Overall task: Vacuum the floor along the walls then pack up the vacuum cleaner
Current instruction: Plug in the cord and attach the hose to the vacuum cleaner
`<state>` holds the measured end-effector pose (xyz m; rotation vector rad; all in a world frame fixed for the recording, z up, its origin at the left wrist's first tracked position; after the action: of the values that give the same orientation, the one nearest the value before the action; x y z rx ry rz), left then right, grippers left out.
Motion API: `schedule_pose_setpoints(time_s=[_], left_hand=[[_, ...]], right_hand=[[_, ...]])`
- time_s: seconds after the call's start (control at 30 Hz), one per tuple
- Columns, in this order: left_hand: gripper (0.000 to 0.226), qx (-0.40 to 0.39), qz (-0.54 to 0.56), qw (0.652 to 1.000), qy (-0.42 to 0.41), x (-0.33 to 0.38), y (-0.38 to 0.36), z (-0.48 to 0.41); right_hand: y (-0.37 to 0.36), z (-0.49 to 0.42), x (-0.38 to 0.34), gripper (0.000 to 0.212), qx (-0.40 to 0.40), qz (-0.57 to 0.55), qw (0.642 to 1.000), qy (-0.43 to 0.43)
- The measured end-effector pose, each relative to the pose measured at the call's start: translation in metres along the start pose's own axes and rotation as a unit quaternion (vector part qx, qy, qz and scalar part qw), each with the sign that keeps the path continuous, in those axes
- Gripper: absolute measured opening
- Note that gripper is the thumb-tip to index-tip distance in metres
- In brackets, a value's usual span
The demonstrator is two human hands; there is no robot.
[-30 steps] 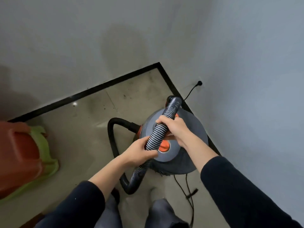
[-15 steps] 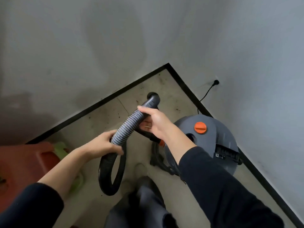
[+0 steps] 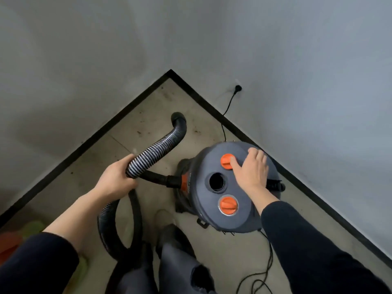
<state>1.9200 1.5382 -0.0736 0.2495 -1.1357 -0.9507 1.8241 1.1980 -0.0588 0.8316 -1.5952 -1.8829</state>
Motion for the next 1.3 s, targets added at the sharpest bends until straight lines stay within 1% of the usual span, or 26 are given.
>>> schedule_pose_setpoints(time_s=[0.07, 0.1, 0.17, 0.2, 0.3, 0.43, 0.67, 0.83, 0.93, 1.1, 1.3], left_hand=[[0.043, 0.006, 0.000, 1.000, -0.007, 0.003, -0.005, -0.011], [0.043, 0.008, -0.004, 1.000, -0.014, 0.004, -0.008, -0.016], [0.041, 0.013, -0.017, 0.999, -0.037, 0.009, -0.014, -0.023], [0.040, 0.019, -0.022, 0.999, -0.046, 0.011, -0.017, -0.027], [0.035, 0.038, -0.014, 0.998, -0.047, 0.015, -0.026, -0.035], [0.032, 0.041, -0.015, 0.997, -0.065, 0.024, -0.039, -0.039], [0.032, 0.081, -0.018, 0.993, -0.080, 0.058, -0.034, -0.028], [0.029, 0.097, -0.004, 0.992, -0.078, 0.073, -0.028, -0.020], [0.028, 0.091, -0.004, 0.993, -0.081, 0.077, -0.031, -0.018], [0.029, 0.074, 0.001, 0.993, -0.094, 0.089, -0.041, -0.023], [0.025, 0.054, -0.010, 0.991, -0.122, 0.110, -0.062, -0.032]], right_hand=[[-0.010, 0.010, 0.028, 0.057, -0.040, -0.016, 0.997, -0.070], [-0.016, 0.015, 0.036, 0.059, -0.063, 0.009, 0.996, -0.064], [-0.026, 0.022, 0.045, 0.061, -0.082, 0.083, 0.993, 0.005], [-0.028, 0.022, 0.047, 0.062, -0.083, 0.097, 0.991, 0.027], [-0.027, 0.017, 0.054, 0.057, -0.092, 0.081, 0.992, 0.036], [-0.029, 0.023, 0.059, 0.049, -0.075, 0.064, 0.993, 0.059], [-0.030, 0.058, 0.074, 0.060, -0.072, 0.104, 0.989, 0.071], [-0.027, 0.061, 0.083, 0.067, -0.091, 0.121, 0.988, 0.046], [-0.024, 0.056, 0.090, 0.068, -0.102, 0.084, 0.991, 0.019], [-0.025, 0.054, 0.107, 0.069, -0.087, 0.037, 0.995, -0.027], [-0.025, 0.052, 0.126, 0.073, -0.068, 0.018, 0.996, -0.059]])
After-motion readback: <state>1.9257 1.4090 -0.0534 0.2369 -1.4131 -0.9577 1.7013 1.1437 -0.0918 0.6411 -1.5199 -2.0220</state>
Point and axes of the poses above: each hand's wrist, its own z-axis away from the middle knuckle, its own y-axis out of the back of the hand, x = y × z, the point moved 5 cm from there along -z, towards the middle knuckle, and after that the axes turned 7 degrees about x, right-handed, at the moved point
